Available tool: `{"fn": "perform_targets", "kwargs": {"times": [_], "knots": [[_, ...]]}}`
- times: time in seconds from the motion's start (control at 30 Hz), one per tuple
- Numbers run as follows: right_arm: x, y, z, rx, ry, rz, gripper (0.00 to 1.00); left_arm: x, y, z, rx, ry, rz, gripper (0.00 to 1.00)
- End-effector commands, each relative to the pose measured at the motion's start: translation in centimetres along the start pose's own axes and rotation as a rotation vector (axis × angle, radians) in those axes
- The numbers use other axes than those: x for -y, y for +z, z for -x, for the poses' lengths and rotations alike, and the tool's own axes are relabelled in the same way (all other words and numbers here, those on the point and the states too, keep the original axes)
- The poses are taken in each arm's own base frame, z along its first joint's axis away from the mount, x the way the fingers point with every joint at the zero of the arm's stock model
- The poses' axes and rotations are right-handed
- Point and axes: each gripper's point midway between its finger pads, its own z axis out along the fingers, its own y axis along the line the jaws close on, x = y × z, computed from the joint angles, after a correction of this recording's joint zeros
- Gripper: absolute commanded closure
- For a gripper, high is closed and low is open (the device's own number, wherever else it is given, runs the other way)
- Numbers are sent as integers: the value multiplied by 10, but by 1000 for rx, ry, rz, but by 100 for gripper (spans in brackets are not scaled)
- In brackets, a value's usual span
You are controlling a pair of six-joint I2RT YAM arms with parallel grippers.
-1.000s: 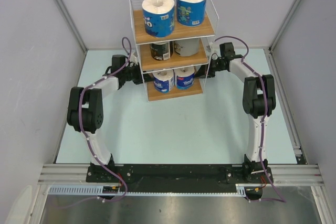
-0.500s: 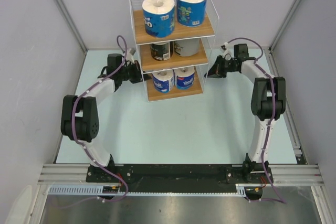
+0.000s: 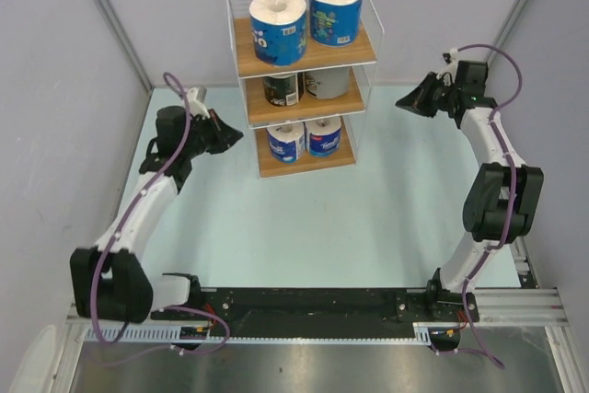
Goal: Place and organize the paper towels onto the shelf
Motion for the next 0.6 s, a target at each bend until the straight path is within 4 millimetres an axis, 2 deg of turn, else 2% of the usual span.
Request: {"fn": "perform_targets", "kwargs": {"times": [0.0, 0.07, 0.23, 0.27, 0.3, 0.37, 0.4, 0.43, 0.47, 0.5, 0.57], "knots": [[-34, -39, 55, 215, -38, 1, 100, 14, -44, 33, 173, 5, 58, 99], [-50, -54, 70, 269, -73, 14, 100, 21, -54, 45, 212, 18, 55, 98], [-84, -68, 95, 299, -106, 113, 100, 50, -71, 83, 284, 47, -9, 98], [-90, -68, 102, 305, -113, 128, 100, 52, -69, 86, 282, 49, -18, 99], [-95, -69, 105, 303, -120, 148, 100, 58, -72, 99, 307, 57, -32, 99], [-100, -64, 112, 301, -121, 177, 100, 57, -68, 108, 306, 56, -43, 100], [-110, -67, 118, 302, -141, 212, 100, 62, -72, 122, 336, 69, -57, 100], [-116, -67, 121, 299, -138, 235, 100, 64, -71, 127, 341, 72, -68, 100], [-115, -60, 124, 287, -136, 252, 100, 60, -66, 131, 334, 58, -71, 100], [-130, -66, 129, 289, -164, 293, 100, 66, -69, 141, 349, 70, -96, 100], [-138, -62, 131, 271, -172, 322, 100, 67, -61, 147, 342, 58, -118, 100]]}}
